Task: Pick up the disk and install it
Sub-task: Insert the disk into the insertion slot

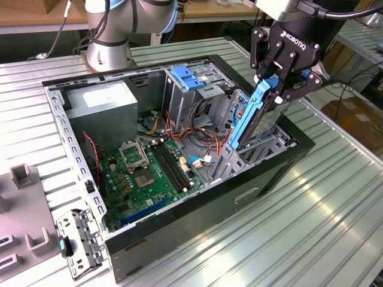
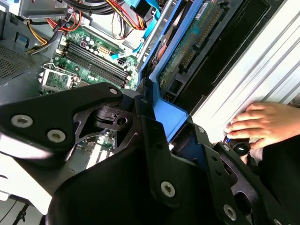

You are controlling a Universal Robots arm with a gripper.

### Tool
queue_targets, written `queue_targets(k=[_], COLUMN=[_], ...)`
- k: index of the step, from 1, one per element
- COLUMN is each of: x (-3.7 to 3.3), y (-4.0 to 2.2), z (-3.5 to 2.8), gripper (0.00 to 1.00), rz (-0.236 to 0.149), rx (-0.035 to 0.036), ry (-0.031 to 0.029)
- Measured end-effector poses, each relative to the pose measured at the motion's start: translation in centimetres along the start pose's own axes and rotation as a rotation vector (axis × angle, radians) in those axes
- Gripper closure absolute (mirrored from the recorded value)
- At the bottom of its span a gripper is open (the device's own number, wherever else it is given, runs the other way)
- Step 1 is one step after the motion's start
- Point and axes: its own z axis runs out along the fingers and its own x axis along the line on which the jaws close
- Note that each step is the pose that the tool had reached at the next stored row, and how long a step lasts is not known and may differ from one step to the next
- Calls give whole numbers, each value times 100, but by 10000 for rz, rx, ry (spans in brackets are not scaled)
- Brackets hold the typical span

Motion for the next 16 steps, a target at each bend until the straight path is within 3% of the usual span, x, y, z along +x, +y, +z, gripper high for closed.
queue_targets(k=[10, 11, 13, 16], x=[0, 0, 0, 2], y=[0, 0, 0, 1], z=[1, 1, 4, 54], gripper=[62, 55, 55, 55], rz=[-1, -1, 0, -1], rx=[0, 0, 0, 0], ry=[1, 1, -1, -7])
